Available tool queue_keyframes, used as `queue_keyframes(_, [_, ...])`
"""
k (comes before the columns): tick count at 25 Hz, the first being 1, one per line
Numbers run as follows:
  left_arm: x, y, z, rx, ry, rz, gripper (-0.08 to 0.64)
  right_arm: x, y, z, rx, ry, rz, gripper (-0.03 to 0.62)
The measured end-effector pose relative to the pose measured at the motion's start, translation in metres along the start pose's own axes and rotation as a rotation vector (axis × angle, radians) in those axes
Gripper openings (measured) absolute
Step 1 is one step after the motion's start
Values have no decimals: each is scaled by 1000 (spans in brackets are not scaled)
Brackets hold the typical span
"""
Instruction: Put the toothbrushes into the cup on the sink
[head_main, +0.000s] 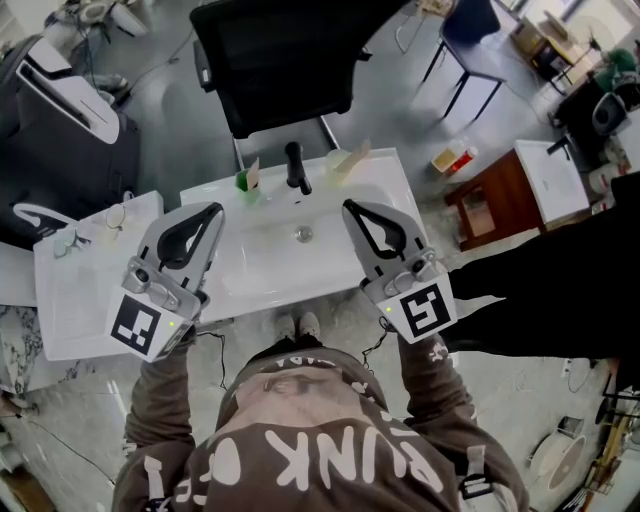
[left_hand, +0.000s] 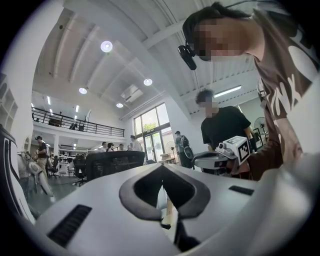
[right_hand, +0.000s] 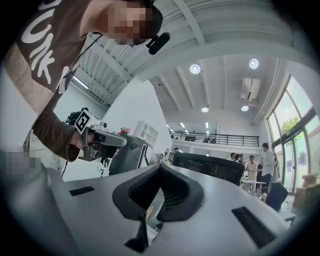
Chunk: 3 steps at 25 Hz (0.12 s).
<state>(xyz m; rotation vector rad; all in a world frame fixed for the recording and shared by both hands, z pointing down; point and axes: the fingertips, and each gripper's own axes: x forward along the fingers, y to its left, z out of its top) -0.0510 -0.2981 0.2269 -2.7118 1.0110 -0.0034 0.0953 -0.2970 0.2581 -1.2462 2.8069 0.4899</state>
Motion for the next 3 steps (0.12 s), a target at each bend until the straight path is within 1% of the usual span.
queue_keyframes(3, [0,1,0,-6,7,-4,5,1,0,1,-2,5,-2,8])
